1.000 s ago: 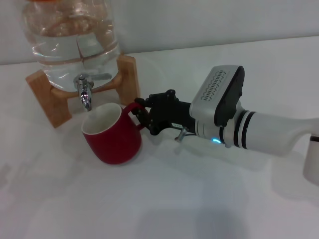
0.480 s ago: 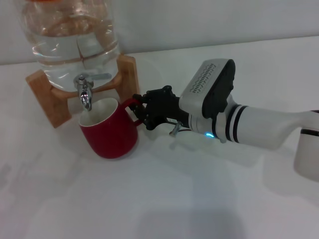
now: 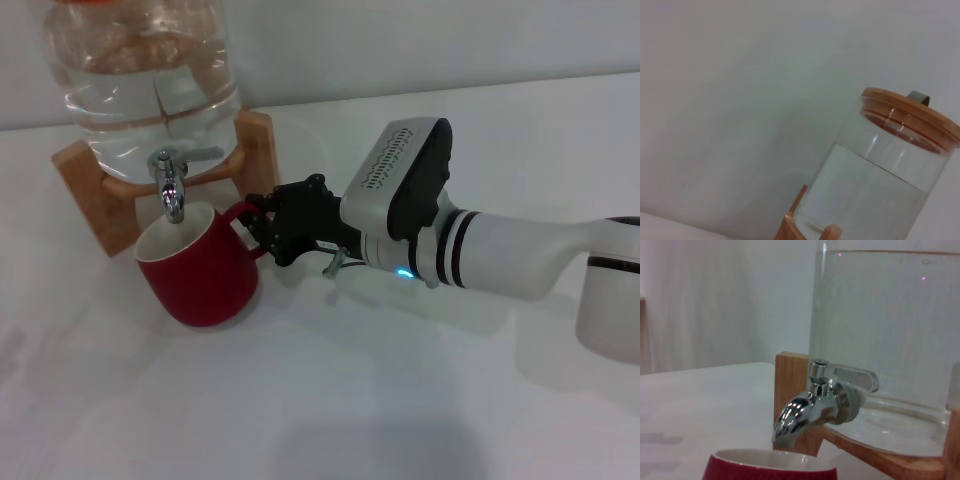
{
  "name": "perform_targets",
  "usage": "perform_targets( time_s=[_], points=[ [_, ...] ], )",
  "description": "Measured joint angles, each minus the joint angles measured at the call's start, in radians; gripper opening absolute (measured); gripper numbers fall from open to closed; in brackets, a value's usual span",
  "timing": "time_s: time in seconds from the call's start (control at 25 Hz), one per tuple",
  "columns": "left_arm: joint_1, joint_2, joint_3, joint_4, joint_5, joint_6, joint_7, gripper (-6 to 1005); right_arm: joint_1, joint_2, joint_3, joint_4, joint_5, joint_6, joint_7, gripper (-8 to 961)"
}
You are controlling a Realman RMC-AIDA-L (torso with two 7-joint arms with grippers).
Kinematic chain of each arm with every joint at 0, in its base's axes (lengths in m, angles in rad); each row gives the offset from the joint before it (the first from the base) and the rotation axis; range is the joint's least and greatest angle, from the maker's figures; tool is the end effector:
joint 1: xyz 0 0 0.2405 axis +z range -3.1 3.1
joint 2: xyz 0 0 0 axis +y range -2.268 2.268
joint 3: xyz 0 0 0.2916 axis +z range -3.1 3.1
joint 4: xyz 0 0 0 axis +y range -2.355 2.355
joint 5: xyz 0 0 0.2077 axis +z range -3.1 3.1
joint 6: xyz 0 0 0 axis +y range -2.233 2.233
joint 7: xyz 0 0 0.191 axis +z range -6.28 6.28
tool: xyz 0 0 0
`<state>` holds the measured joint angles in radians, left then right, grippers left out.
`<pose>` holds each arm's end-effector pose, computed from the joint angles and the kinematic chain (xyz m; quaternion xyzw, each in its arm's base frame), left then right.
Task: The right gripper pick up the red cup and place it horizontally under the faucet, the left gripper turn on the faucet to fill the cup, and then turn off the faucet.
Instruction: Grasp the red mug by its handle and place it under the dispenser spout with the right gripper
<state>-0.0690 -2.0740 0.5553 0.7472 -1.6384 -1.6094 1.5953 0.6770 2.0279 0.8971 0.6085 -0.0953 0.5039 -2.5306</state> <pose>-0.3704 0.2647 0.0537 -0.7397 -0.3956 -0.4282 0.3362 0.1795 0.4277 -0.1691 -0.9216 0.1235 0.2109 0.3016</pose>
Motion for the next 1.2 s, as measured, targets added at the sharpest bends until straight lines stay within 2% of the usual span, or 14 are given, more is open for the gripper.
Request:
perform_targets(
  time_s=[1.2],
  points=[
    [0.002, 0.0, 0.0, 0.0, 0.0, 0.0, 0.0, 876, 0.013, 0.0, -0.003, -0.039, 0.0, -0.028, -0.007, 122]
  ],
)
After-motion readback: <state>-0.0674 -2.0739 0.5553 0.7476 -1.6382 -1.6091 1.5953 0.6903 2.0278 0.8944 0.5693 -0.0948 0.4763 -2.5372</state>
